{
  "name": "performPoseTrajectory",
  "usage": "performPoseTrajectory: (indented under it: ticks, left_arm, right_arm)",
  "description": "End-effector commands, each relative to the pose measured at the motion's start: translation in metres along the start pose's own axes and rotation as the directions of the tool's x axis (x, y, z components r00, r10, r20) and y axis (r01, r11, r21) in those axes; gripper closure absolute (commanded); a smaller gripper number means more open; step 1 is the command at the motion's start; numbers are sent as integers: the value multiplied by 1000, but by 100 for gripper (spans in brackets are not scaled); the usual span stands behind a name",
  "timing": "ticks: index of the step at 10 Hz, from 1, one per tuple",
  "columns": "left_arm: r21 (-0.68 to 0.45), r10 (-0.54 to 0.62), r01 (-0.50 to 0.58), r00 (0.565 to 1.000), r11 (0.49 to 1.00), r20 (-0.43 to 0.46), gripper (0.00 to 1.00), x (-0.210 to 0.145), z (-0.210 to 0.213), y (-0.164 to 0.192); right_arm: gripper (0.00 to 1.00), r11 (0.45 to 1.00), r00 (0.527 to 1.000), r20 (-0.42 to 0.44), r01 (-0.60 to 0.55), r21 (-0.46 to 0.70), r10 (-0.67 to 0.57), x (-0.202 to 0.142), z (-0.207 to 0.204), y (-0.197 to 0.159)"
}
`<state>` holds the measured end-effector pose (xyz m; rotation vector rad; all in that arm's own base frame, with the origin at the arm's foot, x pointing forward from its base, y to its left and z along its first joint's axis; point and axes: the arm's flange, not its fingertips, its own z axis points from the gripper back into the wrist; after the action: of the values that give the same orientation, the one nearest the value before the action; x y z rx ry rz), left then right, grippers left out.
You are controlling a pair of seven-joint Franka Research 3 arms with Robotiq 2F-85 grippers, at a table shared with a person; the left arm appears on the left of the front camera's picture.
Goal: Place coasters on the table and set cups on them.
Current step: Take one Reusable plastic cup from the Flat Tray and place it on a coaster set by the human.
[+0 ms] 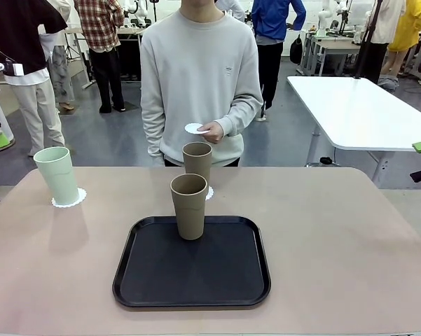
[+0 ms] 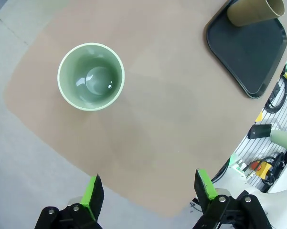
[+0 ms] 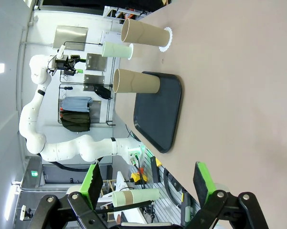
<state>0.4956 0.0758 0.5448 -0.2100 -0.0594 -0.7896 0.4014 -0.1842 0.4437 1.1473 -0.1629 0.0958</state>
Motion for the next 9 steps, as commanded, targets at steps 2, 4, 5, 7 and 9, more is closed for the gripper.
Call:
performPoseTrajectory:
  ticks: [2, 4, 5, 7, 9]
  left_arm:
    - [-10, -23, 23, 1000, 1000, 12, 0, 1, 2, 2]
    - [32, 229, -233, 968, 972, 101, 0, 3, 15, -14]
    - [25, 467, -477, 868, 879, 167, 0, -18, 8, -37]
    - [25, 587, -592, 804, 806, 100, 0, -40, 1, -61]
    - [141, 609, -620, 785, 772, 112, 0, -59, -22, -75]
  right_arm:
    - [0, 1000, 1000, 9, -8, 2, 8, 1, -1, 0]
    - [0, 1000, 1000, 9, -8, 2, 8, 1, -1, 0]
    - [0, 1000, 1000, 9, -8, 2, 8, 1, -1, 0]
    - [0, 1000, 1000, 9, -8, 2, 8, 1, -1, 0]
    - [0, 1000, 1000, 9, -8, 2, 8, 1, -1, 0]
